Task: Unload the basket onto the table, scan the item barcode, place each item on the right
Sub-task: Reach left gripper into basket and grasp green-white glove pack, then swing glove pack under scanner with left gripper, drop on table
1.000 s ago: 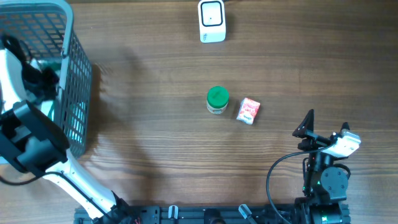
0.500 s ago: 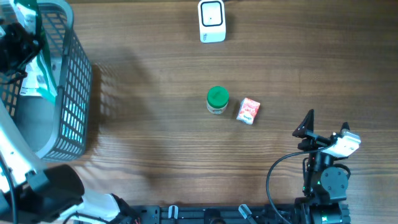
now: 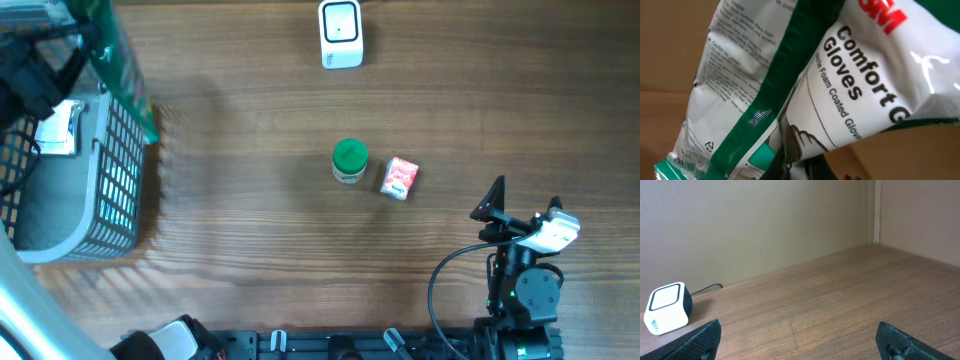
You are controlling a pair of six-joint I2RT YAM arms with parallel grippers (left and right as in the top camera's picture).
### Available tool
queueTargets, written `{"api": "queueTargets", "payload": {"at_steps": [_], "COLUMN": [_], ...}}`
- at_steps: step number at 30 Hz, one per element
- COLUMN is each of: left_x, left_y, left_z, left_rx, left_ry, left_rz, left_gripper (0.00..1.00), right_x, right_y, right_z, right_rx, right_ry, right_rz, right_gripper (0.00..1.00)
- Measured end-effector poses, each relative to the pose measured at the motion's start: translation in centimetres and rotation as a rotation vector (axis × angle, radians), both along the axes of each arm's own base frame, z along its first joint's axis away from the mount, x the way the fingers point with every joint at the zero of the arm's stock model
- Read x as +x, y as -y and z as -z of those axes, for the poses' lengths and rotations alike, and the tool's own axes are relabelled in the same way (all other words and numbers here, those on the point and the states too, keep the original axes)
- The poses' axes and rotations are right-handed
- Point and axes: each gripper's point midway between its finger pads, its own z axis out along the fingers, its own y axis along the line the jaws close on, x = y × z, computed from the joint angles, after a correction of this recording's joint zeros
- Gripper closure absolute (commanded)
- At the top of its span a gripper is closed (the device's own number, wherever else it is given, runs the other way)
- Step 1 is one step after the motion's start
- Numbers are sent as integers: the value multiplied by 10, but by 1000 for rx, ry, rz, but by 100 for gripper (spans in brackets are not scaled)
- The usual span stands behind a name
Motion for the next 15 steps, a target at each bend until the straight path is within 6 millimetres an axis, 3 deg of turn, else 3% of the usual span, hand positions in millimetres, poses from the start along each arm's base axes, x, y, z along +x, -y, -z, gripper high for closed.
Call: {"api": "queueTargets", "payload": {"at_steps": [4, 11, 15], "left_x": [-7, -24, -25], "left_y": [12, 82, 112], "left_z": [13, 35, 69], "left_rx": [-49, 7, 18], "left_ry": [-72, -65, -94], "left_rz": [55, 335, 472], "left_gripper": [96, 96, 96], "right_x": [0, 0, 0], "right_y": [0, 0, 0], "right_z": [0, 0, 0], "right_rx": [0, 0, 0], "right_ry": [0, 0, 0], "right_rz": [0, 0, 0], "right_gripper": [0, 0, 0]}}
